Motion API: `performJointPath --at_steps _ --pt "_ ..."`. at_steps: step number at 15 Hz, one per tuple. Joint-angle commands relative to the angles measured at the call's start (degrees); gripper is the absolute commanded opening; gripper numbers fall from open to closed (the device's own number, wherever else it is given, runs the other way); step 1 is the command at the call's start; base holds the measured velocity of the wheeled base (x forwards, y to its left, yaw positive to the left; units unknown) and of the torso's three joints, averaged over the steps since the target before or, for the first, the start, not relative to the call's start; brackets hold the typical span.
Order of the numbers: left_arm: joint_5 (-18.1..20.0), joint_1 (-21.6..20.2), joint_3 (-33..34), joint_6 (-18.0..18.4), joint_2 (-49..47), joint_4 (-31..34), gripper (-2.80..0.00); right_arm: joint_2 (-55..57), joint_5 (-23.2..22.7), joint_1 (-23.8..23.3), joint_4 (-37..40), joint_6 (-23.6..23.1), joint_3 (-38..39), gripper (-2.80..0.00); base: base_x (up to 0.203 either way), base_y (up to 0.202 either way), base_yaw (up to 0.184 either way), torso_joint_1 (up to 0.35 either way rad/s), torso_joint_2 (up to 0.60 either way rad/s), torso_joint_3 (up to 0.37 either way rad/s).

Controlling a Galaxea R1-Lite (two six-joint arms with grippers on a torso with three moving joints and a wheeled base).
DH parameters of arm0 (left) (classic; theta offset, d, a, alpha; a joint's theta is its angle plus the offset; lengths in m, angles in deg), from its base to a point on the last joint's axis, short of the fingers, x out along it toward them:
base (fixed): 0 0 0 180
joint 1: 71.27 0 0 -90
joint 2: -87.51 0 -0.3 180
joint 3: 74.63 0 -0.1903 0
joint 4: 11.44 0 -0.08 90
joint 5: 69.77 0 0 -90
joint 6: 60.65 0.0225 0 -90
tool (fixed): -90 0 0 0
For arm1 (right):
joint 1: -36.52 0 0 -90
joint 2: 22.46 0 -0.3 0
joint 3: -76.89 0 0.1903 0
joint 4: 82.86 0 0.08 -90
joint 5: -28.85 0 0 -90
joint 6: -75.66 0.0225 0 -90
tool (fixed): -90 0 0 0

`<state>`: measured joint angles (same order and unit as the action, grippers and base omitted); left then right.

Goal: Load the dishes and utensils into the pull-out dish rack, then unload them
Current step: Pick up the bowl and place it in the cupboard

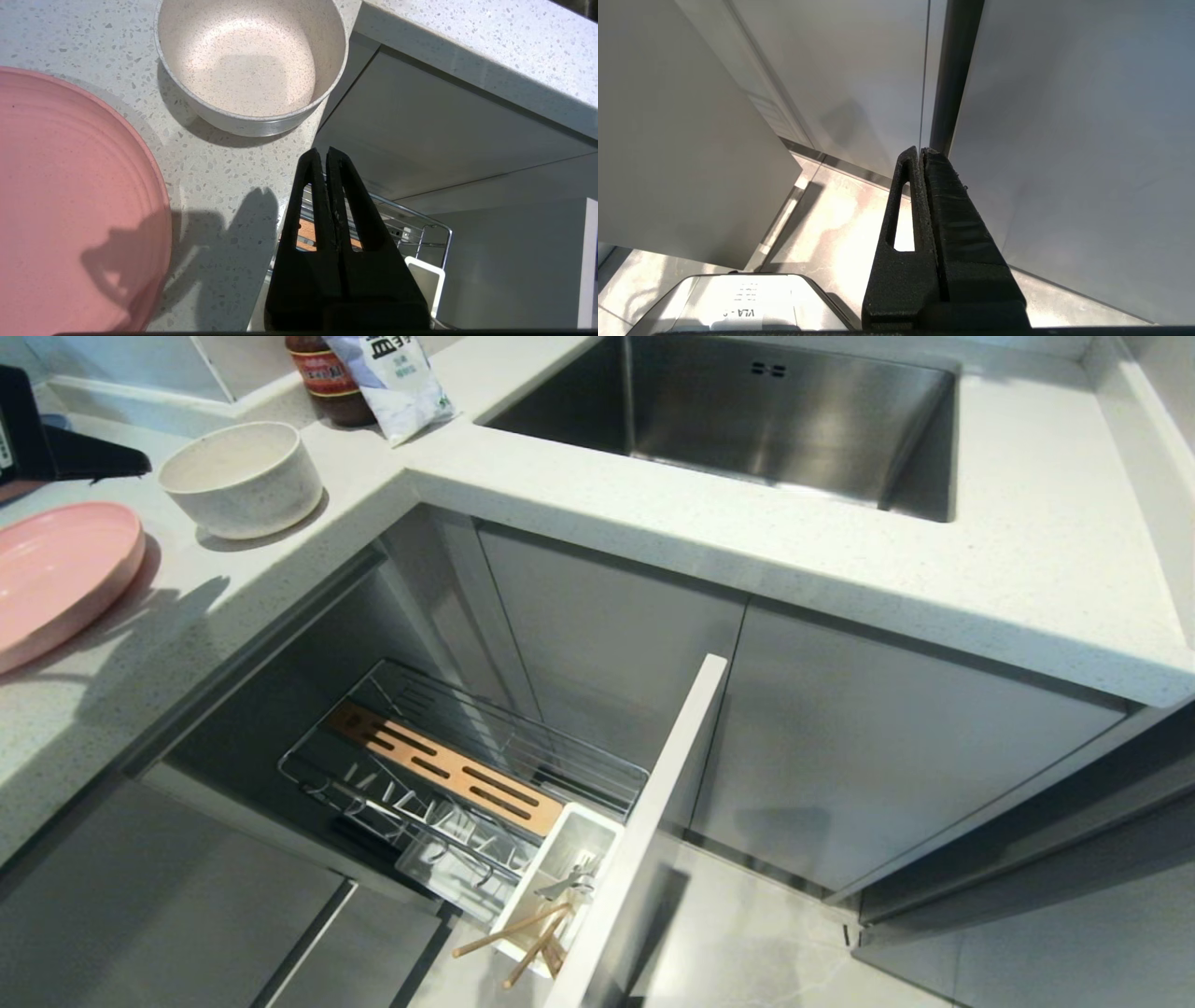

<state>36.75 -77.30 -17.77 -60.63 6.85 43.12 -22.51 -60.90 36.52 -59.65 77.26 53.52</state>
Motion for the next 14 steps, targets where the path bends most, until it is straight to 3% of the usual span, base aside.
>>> performJointPath --at_steps 1,4,8,10,14 --pt "0.1 0.3 0.1 0.0 -0.6 0.1 0.00 -0.1 0.0 0.0 0.0 0.1 0.1 -2.80 0.000 0.000 0.000 0.000 0.00 0.000" --pt "0.2 0.6 0.3 -0.7 -1.4 -2.1 0.00 -0.1 0.0 0.0 0.0 0.1 0.1 -2.80 0.000 0.000 0.000 0.000 0.00 0.000" --pt "0.2 0.6 1.1 -5.5 -4.7 -11.1 0.00 -0.1 0.0 0.0 0.0 0.0 0.1 -2.80 0.000 0.000 0.000 0.000 0.00 0.000" --pt "0.2 1.1 2.1 -5.8 -7.5 -15.5 0.00 -0.1 0.0 0.0 0.0 0.1 0.1 -2.80 0.000 0.000 0.000 0.000 0.00 0.000" --pt "0.2 3.7 2.0 -5.9 -11.0 -16.8 0.00 -0.1 0.0 0.0 0.0 0.0 0.1 -2.80 0.000 0.000 0.000 0.000 0.00 0.000"
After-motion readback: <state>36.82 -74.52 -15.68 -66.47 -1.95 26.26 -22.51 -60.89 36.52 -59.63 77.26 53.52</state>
